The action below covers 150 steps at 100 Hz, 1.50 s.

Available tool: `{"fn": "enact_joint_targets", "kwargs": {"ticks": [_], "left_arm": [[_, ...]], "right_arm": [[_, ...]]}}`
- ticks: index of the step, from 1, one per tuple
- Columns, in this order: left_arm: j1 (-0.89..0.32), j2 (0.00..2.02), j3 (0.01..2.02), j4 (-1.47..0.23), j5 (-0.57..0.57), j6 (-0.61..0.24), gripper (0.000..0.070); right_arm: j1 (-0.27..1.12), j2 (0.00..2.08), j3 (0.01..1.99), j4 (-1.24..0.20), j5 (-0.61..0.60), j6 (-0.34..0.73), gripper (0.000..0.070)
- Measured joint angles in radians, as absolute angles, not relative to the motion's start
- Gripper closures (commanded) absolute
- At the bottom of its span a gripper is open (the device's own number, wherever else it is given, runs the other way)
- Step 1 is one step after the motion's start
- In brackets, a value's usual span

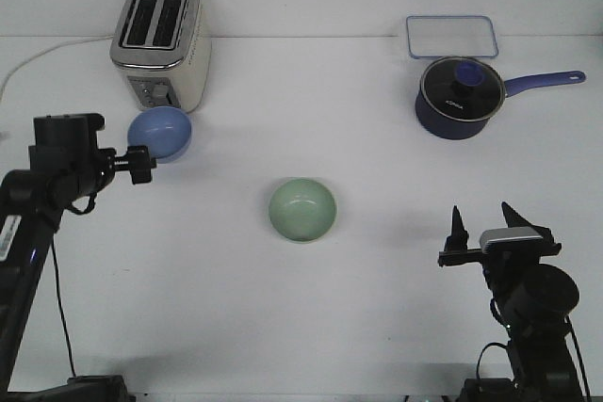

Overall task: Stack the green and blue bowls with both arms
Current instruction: 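Reach the left gripper forward to the light blue bowl's rim and grasp it, then lift the blue bowl with the left gripper and carry it over the green bowl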

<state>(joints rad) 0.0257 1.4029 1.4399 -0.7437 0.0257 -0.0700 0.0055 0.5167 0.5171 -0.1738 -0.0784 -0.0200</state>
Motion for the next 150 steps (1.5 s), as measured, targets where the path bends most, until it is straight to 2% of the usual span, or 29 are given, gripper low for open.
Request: {"fn": "enact_joint_targets", "kwargs": {"ticks": [25,48,73,93,141,150], "left_arm": [[0.068,1.713,1.723,-0.790,0.026,-0.057,0.0194],[0.085,1.906,1.867,-0.796,0.026,-0.037,0.0193],[0.117,1.998,1.879,-0.765,0.031,-0.024,0.0193],[0.153,2.062,1.880,-0.762,0.089,-0.024,0.0197],[0.155,2.147,1.880,-0.730,0.101,-0.024,0.0198],[0.155,2.164,1.880,-0.739,0.101,-0.024,0.0215]], "right_arm": [[0.006,0.517,0.517,-0.174,-0.078,-0.020,0.0153],[0.006,0.517,0.517,-0.174,-0.078,-0.020,0.0153],[0.006,0.517,0.517,-0.174,-0.078,-0.020,0.0153],[0.006,0.517,0.517,-0.174,-0.078,-0.020,0.0153],[0.006,0.517,0.517,-0.174,-0.078,-0.020,0.0153],[0.006,0.517,0.517,-0.174,-0.078,-0.020,0.0153]]}}
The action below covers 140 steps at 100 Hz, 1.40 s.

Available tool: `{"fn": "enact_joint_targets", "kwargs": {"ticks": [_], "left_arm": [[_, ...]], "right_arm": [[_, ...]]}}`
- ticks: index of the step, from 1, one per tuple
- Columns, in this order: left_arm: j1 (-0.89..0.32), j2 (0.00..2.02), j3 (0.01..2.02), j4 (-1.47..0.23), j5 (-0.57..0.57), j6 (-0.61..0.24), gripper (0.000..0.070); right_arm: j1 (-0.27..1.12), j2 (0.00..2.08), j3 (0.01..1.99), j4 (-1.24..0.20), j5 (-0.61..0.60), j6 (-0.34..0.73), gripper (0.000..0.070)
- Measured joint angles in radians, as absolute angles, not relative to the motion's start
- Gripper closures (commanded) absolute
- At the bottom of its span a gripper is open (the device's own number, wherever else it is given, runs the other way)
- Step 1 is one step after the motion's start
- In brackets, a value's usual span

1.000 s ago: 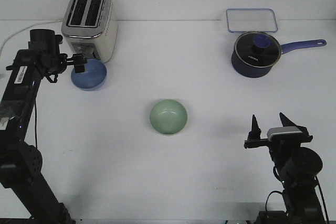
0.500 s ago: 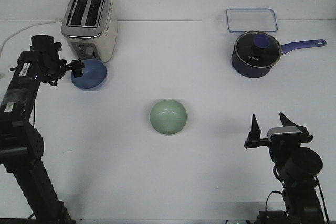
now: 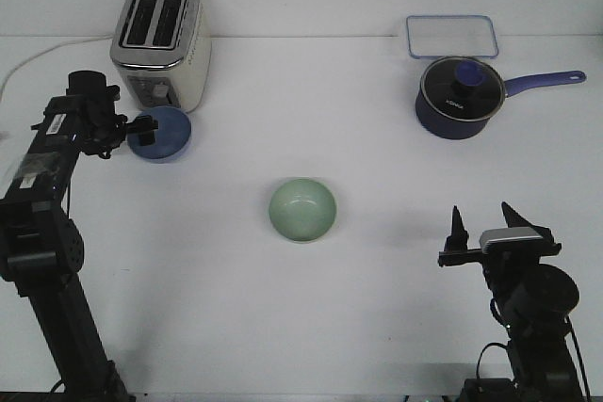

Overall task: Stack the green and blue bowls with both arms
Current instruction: 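Lift the blue bowl with the left gripper and carry it over the green bowl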

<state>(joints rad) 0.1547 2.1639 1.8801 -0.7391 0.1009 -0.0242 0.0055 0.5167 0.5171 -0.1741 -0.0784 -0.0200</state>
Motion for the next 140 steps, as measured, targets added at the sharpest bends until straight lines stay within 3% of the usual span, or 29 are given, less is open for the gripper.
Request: {"fn": "enact_joint_targets", "kwargs": {"ticks": [30,74,118,140], "left_arm": [[0.153,2.168,1.880,-0.741,0.103,-0.024,0.0700],[0.155,2.144,1.889,-0.793,0.223,-0.023,0.0696],[0.150,1.814,1.886,-0.941,0.356,0.013,0.0696],[0.054,1.762,1.886,-0.984,0.366,0.013,0.0696]], "right_arm": [[0.006,0.517,0.517,-0.174,-0.078,-0.020,0.0153],[0.006,0.517,0.517,-0.174,-0.078,-0.020,0.0153],[0.006,0.517,0.517,-0.174,-0.078,-0.020,0.0153],[0.006,0.517,0.517,-0.174,-0.078,-0.020,0.0153]]}}
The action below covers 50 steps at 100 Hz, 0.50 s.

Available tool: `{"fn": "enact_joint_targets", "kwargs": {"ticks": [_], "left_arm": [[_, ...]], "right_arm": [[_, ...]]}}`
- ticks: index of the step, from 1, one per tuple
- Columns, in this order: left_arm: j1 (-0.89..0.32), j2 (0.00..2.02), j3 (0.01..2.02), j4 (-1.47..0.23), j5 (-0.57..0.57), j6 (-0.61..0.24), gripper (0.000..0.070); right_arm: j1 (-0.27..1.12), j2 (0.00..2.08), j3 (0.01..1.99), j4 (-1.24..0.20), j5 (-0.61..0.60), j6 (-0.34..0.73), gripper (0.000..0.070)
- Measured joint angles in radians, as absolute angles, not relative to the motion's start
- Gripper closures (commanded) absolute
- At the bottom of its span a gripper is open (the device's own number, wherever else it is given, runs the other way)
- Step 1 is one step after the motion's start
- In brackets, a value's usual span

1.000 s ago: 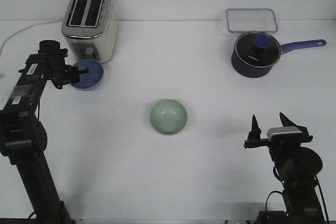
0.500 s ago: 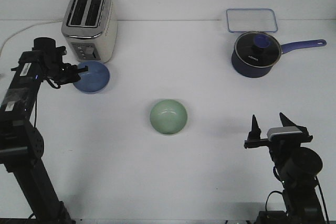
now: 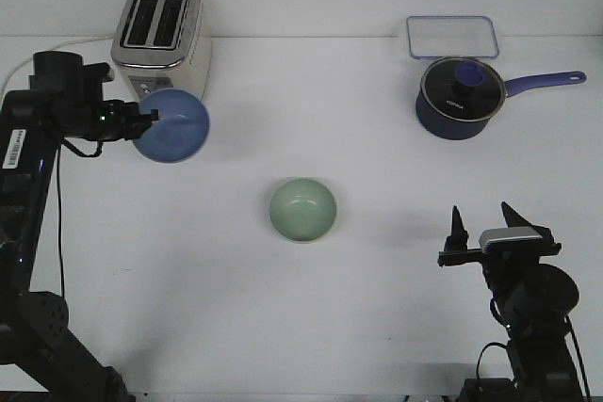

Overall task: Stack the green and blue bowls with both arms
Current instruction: 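Lift the blue bowl with the left gripper and carry it over the green bowl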

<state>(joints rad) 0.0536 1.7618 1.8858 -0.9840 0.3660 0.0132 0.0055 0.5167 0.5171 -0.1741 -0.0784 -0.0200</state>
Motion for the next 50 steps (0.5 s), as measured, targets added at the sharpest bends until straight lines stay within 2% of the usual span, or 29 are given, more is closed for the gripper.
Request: {"fn": "enact_joint_targets", "kwargs": {"ticks": [50], "left_arm": [[-0.313,1.781,1.885,-1.003,0.370,0.039,0.0696]], "right_arm": [[0.006,0.517,0.517,-0.174,-0.078,-0.020,0.0153]]}}
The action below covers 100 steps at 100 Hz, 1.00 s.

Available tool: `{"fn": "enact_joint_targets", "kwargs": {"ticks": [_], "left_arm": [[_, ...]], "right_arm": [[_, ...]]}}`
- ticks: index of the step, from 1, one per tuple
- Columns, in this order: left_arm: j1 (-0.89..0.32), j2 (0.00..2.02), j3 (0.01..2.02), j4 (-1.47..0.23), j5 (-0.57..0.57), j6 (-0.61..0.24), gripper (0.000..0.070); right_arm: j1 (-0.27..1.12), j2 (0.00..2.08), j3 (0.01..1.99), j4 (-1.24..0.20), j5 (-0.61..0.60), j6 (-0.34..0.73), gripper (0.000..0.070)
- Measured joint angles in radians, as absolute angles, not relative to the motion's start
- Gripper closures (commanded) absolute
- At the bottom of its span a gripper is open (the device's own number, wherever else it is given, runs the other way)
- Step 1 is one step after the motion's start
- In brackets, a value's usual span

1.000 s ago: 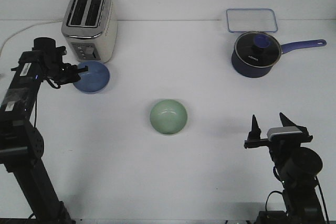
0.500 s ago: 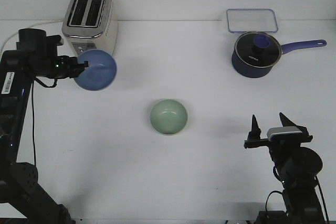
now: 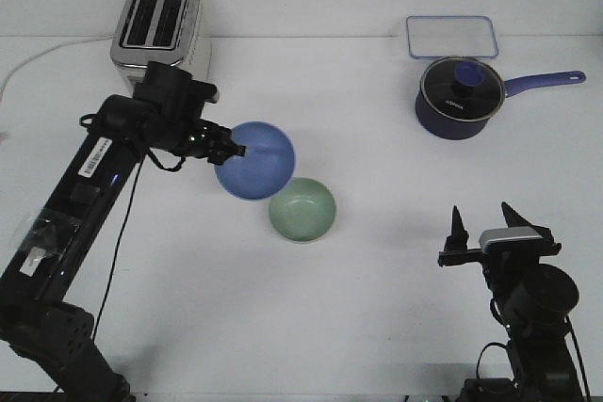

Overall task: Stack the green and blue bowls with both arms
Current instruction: 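Lift the blue bowl with the left gripper and carry it over the green bowl, then lower the blue bowl into the green bowl and open the left gripper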

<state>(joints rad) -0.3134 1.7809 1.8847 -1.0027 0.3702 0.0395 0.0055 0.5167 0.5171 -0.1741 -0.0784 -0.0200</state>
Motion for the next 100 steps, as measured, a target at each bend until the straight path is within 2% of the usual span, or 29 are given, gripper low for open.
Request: {"fn": "enact_joint_targets", "kwargs": {"ticks": [33,53,100], "left_arm": [[-0.429,1.962,1.880,-0.989,0.370,0.043,0.0696],[-0.493,1.994,1.879,-0.979,0.370,0.043,0.0696],[-0.500,2.006,1.879,-0.978,0.356,0.043,0.0685]], "right_arm": [[0.006,0.517,0.517,-0.174,-0.078,-0.020,0.0152],[0.006,0.517,0.517,-0.174,-0.078,-0.020,0.0153],[0.006,0.517,0.517,-0.174,-0.078,-0.020,0.0153]]}}
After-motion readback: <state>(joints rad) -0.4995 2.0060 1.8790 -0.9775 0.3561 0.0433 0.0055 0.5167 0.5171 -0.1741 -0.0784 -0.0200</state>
